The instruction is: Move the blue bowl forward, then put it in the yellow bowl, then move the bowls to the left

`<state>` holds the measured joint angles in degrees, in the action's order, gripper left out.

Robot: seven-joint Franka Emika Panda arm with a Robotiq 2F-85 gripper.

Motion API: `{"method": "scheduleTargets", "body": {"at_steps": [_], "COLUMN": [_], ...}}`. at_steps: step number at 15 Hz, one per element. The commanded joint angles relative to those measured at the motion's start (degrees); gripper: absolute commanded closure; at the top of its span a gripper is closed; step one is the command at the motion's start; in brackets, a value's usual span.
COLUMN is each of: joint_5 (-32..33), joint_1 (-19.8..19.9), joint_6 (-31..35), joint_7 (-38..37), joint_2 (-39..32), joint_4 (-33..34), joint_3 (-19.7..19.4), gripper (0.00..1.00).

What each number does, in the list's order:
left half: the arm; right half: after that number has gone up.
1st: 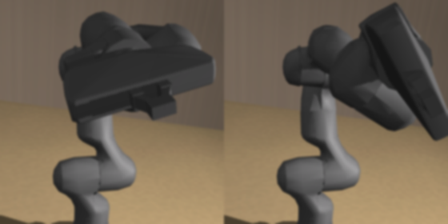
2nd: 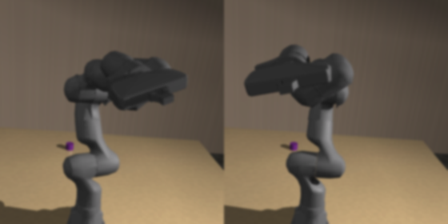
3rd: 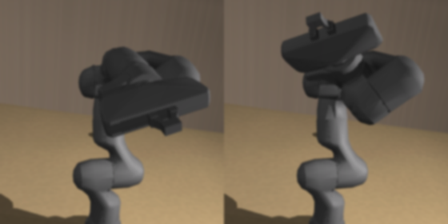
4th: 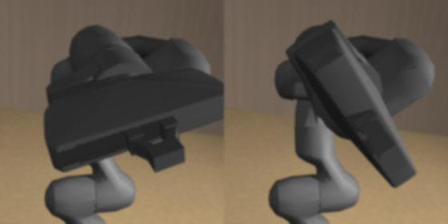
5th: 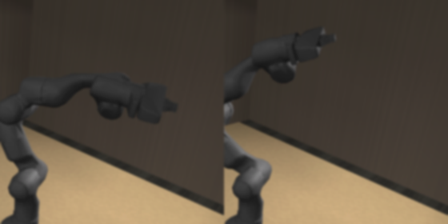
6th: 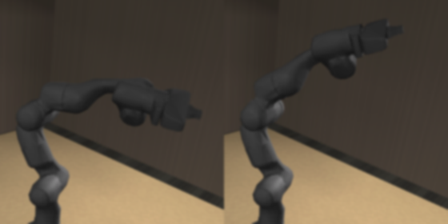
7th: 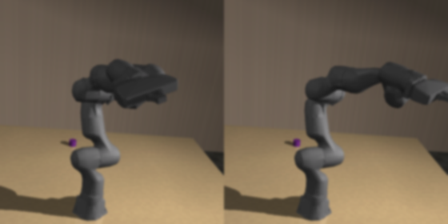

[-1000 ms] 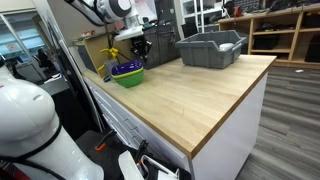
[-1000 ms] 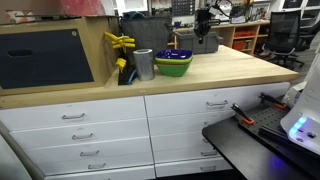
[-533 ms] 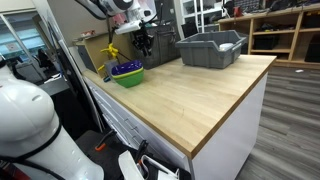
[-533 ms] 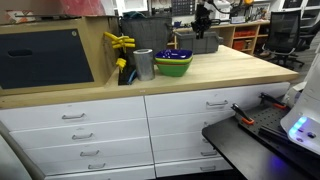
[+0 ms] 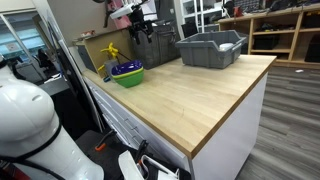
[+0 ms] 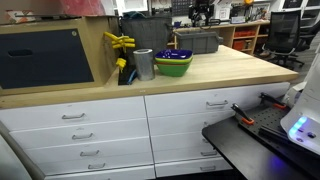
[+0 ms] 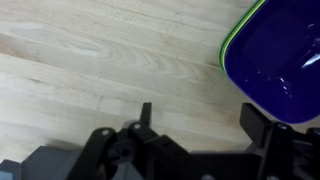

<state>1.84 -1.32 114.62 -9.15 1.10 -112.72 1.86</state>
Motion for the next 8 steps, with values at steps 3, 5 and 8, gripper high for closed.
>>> {"method": "scheduleTargets", "body": {"at_steps": [3,5,8], "joint_5": [0.2,0.2,0.2], "joint_1": [-0.4,-0.8,-1.5], "joint_6": [-8.2,-9.6,-11.6], "joint_7": [-3.1,-3.3,-3.3], "joint_2": [-3.7,-5.3,-8.0], "joint_4": [9.2,11.7,15.5], "joint_3": [0.2,0.4,0.7], "gripper": [0.00,0.00,0.00]}}
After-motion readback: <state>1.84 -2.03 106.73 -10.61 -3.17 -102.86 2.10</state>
